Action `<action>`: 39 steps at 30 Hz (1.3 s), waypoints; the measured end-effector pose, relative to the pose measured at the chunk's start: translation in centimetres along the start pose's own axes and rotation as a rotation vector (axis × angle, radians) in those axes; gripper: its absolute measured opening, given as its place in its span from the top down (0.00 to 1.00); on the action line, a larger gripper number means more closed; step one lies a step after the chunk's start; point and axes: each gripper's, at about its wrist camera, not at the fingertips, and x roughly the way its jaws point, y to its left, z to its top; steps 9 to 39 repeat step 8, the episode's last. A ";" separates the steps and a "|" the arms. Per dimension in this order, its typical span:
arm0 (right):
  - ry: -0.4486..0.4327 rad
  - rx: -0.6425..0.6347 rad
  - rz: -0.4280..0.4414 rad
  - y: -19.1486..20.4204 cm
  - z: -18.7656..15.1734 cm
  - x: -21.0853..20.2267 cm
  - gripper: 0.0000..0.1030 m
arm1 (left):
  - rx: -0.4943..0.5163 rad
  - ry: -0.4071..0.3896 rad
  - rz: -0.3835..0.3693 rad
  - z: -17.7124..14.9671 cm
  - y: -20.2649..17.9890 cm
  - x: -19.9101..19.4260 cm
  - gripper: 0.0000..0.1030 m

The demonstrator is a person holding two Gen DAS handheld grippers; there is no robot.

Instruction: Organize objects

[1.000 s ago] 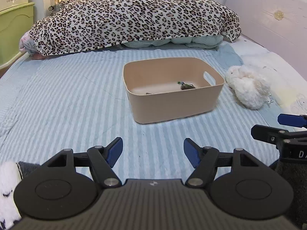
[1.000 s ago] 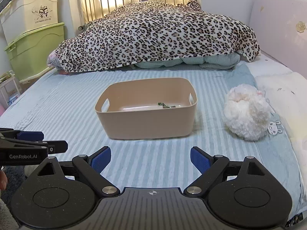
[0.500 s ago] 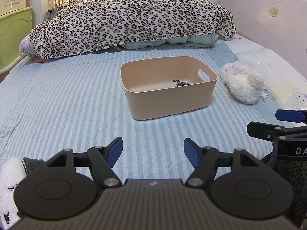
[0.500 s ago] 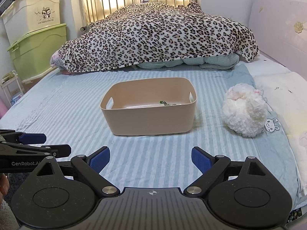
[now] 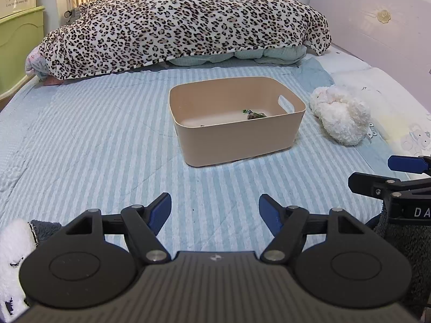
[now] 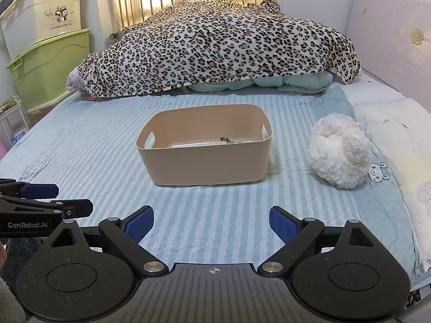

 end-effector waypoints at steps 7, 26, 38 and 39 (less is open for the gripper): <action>0.009 0.003 -0.004 -0.1 0.1 0.4 0.08 | -0.016 -0.009 0.008 0.3 0.4 0.3 0.14; 0.011 0.004 -0.005 -0.1 0.1 0.5 0.08 | -0.017 -0.006 0.009 0.3 0.4 0.4 0.14; 0.011 0.004 -0.005 -0.1 0.1 0.5 0.08 | -0.017 -0.006 0.009 0.3 0.4 0.4 0.14; 0.011 0.004 -0.005 -0.1 0.1 0.5 0.08 | -0.017 -0.006 0.009 0.3 0.4 0.4 0.14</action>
